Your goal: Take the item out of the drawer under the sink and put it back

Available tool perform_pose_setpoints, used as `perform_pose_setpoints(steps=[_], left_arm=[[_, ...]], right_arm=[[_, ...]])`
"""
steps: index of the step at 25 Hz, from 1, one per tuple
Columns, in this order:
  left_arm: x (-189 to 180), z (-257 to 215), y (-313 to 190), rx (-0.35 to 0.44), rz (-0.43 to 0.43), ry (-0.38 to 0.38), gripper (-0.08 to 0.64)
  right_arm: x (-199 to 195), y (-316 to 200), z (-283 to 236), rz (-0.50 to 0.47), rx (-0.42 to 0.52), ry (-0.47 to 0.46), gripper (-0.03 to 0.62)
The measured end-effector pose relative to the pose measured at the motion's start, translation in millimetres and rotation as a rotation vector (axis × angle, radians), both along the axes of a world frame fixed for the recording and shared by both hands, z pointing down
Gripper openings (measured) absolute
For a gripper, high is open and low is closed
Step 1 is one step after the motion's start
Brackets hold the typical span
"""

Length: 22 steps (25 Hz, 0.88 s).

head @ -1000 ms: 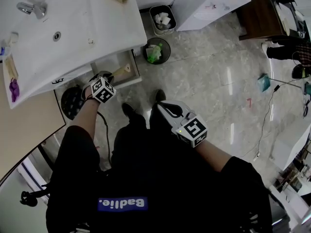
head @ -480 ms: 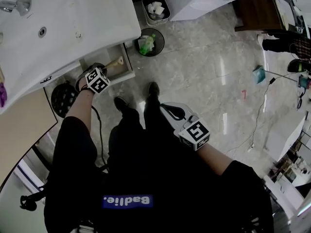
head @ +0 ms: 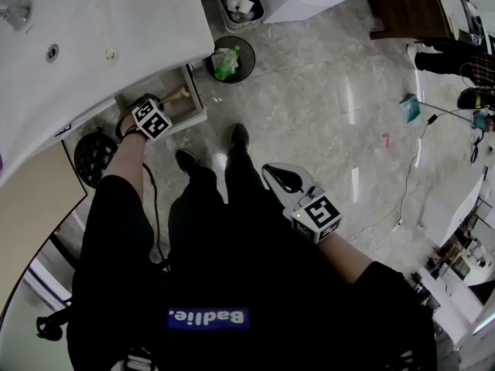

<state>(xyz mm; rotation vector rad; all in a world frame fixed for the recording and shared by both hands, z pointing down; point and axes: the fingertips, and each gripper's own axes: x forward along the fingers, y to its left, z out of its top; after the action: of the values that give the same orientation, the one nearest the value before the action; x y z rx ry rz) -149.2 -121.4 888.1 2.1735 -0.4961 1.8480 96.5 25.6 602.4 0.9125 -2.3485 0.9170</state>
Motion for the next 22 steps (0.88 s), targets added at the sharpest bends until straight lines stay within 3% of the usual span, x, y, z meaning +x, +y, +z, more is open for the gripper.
perform_pose_setpoints(steps=[12,22], left_arm=[[0.2,25.7,-5.5,-0.017,0.010,-0.060,0.048],[-0.3,22.2,-6.4,-0.020,-0.026,-0.064,0.051]], right_arm=[[18.5,1.4,10.6,0.044,-0.017,0.017,0.002],[27.6,-1.9,6.6,0.066,0.010,0.023,0.002]])
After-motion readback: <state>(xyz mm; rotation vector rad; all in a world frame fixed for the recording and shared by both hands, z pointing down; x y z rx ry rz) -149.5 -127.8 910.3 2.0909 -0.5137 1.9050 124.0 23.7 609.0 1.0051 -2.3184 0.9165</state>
